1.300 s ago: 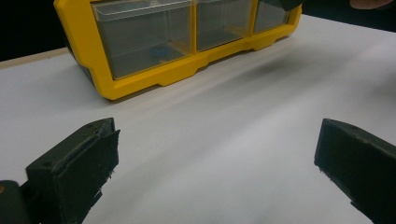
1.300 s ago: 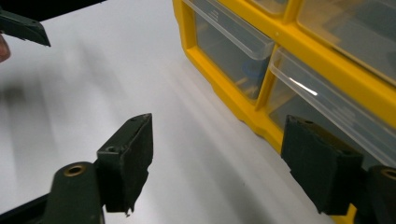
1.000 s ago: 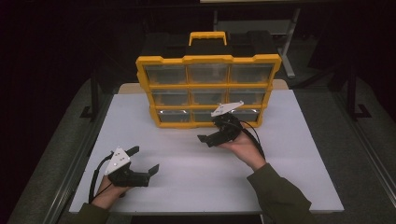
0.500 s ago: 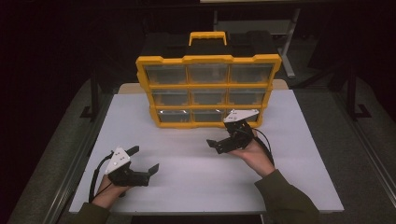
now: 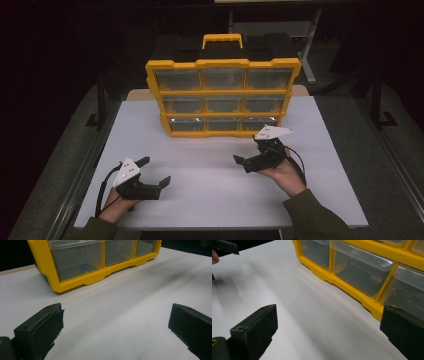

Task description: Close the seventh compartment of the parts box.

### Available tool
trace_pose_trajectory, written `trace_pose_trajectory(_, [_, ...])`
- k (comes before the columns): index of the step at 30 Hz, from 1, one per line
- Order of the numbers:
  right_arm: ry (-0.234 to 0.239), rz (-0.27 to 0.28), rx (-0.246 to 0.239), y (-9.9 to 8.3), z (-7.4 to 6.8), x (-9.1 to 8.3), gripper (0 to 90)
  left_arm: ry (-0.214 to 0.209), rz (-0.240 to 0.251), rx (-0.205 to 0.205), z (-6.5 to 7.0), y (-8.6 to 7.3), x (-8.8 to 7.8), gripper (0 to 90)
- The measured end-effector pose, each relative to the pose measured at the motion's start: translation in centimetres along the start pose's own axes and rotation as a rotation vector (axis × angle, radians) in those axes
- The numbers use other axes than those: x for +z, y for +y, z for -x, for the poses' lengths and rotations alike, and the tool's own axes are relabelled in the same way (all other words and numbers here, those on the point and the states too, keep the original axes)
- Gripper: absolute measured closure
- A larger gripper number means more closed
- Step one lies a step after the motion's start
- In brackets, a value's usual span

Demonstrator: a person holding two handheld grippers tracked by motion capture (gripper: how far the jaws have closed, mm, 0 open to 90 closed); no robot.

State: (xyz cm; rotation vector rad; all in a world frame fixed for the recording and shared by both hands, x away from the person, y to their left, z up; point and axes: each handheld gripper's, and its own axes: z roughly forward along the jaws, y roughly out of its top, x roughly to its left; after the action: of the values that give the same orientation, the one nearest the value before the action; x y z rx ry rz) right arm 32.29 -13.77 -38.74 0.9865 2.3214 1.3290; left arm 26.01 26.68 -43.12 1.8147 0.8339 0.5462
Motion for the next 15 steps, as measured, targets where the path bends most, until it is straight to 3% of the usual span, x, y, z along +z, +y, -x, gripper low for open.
trace_pose_trajectory(15, [-0.070,0.040,0.043,-3.6,0.8,-2.8,0.8,-0.004,0.002,0.015,0.1,0.1,0.0,0.0])
